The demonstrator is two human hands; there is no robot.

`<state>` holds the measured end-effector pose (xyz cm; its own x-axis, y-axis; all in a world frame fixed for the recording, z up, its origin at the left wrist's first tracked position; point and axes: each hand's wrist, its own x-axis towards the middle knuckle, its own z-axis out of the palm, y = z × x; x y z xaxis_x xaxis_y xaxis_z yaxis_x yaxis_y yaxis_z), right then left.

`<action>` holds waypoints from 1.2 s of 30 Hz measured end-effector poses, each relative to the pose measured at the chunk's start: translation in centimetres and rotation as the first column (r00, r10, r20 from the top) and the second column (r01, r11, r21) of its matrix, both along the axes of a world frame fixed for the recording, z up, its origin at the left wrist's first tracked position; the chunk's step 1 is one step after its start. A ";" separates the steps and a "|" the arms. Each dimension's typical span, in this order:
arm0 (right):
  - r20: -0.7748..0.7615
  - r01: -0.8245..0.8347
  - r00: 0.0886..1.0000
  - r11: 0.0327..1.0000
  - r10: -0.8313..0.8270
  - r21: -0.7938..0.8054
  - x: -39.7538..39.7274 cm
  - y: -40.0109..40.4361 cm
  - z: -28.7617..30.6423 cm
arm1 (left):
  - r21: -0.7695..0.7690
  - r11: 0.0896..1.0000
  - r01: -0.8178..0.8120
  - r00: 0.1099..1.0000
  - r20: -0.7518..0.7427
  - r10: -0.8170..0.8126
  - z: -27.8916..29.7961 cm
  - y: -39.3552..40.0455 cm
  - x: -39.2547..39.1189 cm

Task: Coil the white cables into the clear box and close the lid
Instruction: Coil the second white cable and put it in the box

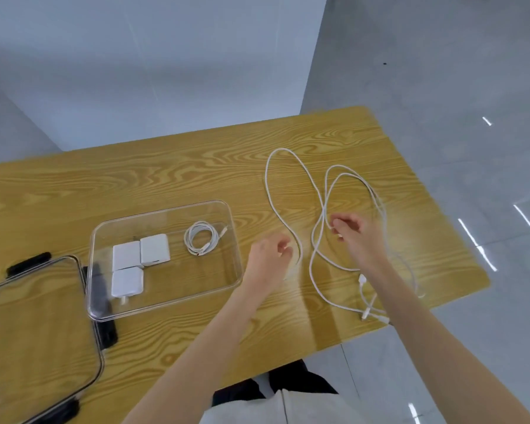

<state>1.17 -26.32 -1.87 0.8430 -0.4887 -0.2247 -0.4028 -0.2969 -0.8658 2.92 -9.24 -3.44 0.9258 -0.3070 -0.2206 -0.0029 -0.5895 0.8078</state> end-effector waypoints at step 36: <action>0.190 -0.098 0.980 0.686 -0.060 0.721 5.6 0.5 5.9 | -0.624 0.580 -0.523 0.852 -0.356 0.385 6.6 -0.5 2.3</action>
<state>6.78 -25.79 4.02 0.9131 -0.2230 -0.3414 -0.2151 0.4478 -0.8679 5.27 -9.76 3.11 0.9564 0.0201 -0.2912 0.2784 0.2369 0.9308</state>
